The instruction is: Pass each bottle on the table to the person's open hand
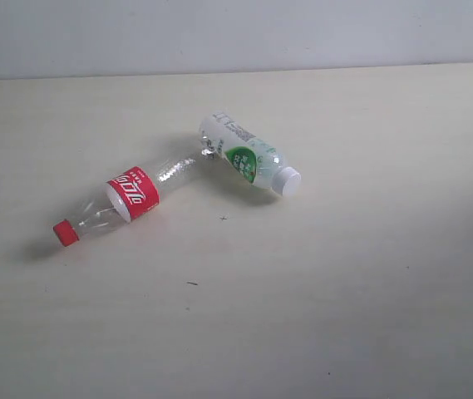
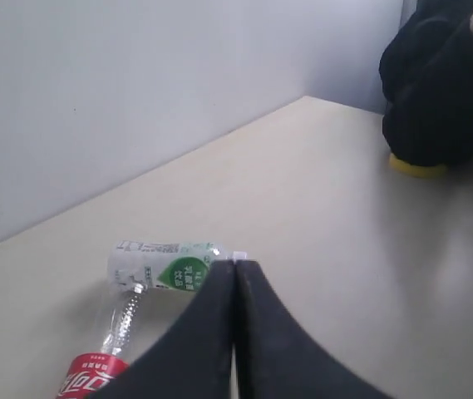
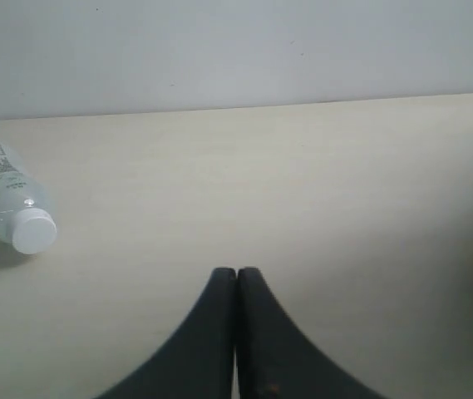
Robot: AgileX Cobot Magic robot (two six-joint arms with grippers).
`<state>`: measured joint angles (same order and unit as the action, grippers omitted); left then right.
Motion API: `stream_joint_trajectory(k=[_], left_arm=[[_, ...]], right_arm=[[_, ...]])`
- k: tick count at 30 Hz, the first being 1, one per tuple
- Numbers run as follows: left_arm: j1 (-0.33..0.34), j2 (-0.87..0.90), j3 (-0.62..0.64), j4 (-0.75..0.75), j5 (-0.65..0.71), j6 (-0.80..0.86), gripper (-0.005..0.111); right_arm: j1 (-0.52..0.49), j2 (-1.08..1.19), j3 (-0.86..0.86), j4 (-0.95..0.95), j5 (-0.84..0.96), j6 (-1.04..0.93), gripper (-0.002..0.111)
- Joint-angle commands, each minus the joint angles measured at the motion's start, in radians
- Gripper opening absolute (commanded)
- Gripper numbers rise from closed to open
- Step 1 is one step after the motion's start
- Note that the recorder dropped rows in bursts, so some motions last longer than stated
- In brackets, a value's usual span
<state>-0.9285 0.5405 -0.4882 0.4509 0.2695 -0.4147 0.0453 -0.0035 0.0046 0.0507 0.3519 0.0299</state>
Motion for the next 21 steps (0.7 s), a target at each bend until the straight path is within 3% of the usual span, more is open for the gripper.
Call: stream_joint_trajectory(k=[1, 5, 7, 9, 10, 11, 13, 15, 18, 21], left_arm=[[0.003, -0.033, 0.007, 0.003, -0.012, -0.013, 0.000], [0.012, -0.046, 0.024, -0.094, 0.051, -0.024, 0.000], [0.111, -0.086, 0.087, -0.110, 0.033, -0.071, 0.000], [0.310, -0.186, 0.180, -0.115, 0.020, -0.154, 0.000], [0.380, -0.227, 0.209, -0.115, 0.020, -0.193, 0.000], [0.500, -0.281, 0.248, -0.115, 0.020, -0.211, 0.000], [0.673, -0.366, 0.301, -0.115, 0.020, -0.211, 0.000], [0.795, -0.433, 0.350, -0.115, 0.020, -0.222, 0.000], [0.914, -0.487, 0.407, -0.115, 0.035, -0.222, 0.000], [0.949, -0.487, 0.418, -0.115, 0.043, -0.222, 0.000]], right_arm=[[0.001, 0.003, -0.005, 0.001, -0.007, -0.001, 0.000], [0.001, 0.003, -0.005, 0.001, -0.007, -0.001, 0.000], [0.001, 0.003, -0.005, 0.001, -0.007, -0.001, 0.000], [0.001, 0.003, -0.005, 0.001, -0.007, -0.001, 0.000], [0.001, 0.003, -0.005, 0.001, -0.007, -0.001, 0.000], [0.001, 0.003, -0.005, 0.001, -0.007, -0.001, 0.000], [0.001, 0.003, -0.005, -0.001, -0.007, -0.001, 0.000], [0.001, 0.003, -0.005, -0.001, -0.007, -0.001, 0.000], [0.001, 0.003, -0.005, -0.001, -0.007, -0.001, 0.000], [0.001, 0.003, -0.005, -0.001, -0.007, -0.001, 0.000]])
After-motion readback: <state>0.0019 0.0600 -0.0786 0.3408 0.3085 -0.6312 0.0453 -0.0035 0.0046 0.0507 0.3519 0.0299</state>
